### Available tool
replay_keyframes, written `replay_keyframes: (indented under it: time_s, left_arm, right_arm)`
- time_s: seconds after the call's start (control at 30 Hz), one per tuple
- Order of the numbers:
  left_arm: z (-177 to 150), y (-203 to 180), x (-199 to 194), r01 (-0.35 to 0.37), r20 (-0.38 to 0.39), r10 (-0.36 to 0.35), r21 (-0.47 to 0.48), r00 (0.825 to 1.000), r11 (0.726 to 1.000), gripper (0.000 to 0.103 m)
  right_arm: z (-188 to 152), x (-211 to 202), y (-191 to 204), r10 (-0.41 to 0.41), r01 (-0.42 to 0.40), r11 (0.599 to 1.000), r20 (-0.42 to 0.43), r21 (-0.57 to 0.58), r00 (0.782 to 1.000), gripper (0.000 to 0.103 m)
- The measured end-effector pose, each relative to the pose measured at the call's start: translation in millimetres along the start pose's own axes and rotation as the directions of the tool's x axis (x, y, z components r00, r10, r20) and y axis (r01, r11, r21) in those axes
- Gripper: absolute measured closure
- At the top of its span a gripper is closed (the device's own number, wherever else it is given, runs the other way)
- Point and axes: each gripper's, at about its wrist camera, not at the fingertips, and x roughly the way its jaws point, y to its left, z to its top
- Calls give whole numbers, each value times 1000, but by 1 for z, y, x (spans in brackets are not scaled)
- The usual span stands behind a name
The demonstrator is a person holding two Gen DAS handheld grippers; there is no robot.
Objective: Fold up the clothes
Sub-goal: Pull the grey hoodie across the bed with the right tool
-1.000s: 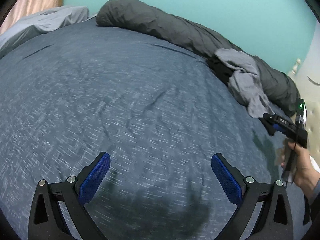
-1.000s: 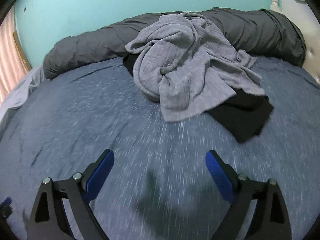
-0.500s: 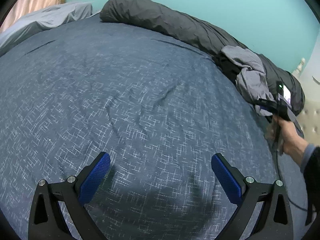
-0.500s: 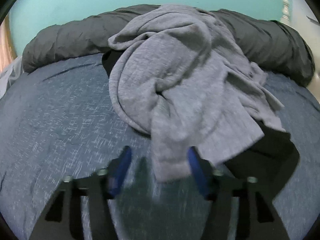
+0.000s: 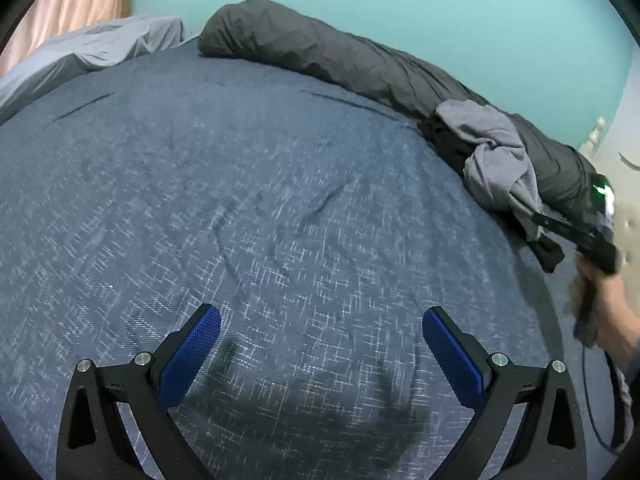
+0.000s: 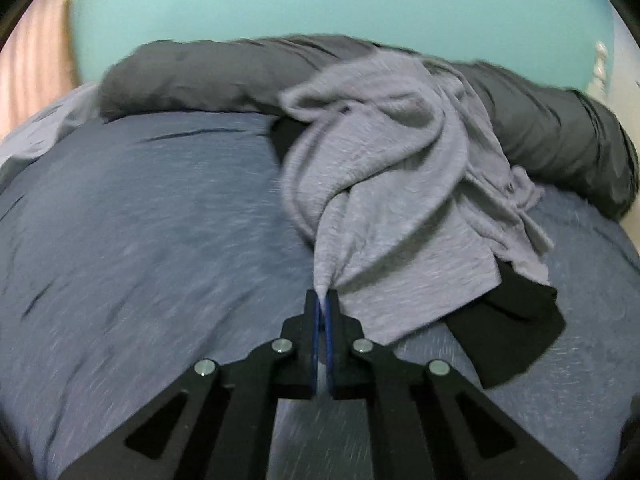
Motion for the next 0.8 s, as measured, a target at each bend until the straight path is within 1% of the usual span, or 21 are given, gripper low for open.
replay_keyframes:
  time_s: [0.17, 0.3, 0.4, 0.57, 0.7, 0.8]
  left_arm:
    - [1, -6, -17, 22, 8, -22, 18, 1000, 1000, 0]
    - [-2, -8, -35, 40, 22, -40, 17, 999, 999, 0]
    - [-6, -11, -49, 50, 28, -51, 24, 998, 998, 0]
    - [-14, -21, -69, 65, 28, -66, 53, 997, 996, 0]
    - [-30, -20, -100, 105, 23, -105, 4, 994, 994, 0]
    - [-50, -18, -115, 112, 5, -112, 7, 994, 994, 0]
  right_arm:
    - [-21, -71, 24, 101, -100, 994, 26, -36, 995, 101]
    - [-58, -112, 54, 178, -178, 983, 0, -44, 984, 101]
    - [-93, -149, 71, 228, -228, 973, -3, -12, 974, 101]
    - [-134, -211, 89, 281, -282, 959, 14, 17, 960, 101]
    - [-166, -258, 99, 297, -297, 955, 13, 22, 955, 101]
    - [-193, -288, 105, 321, -321, 945, 2, 58, 947, 101]
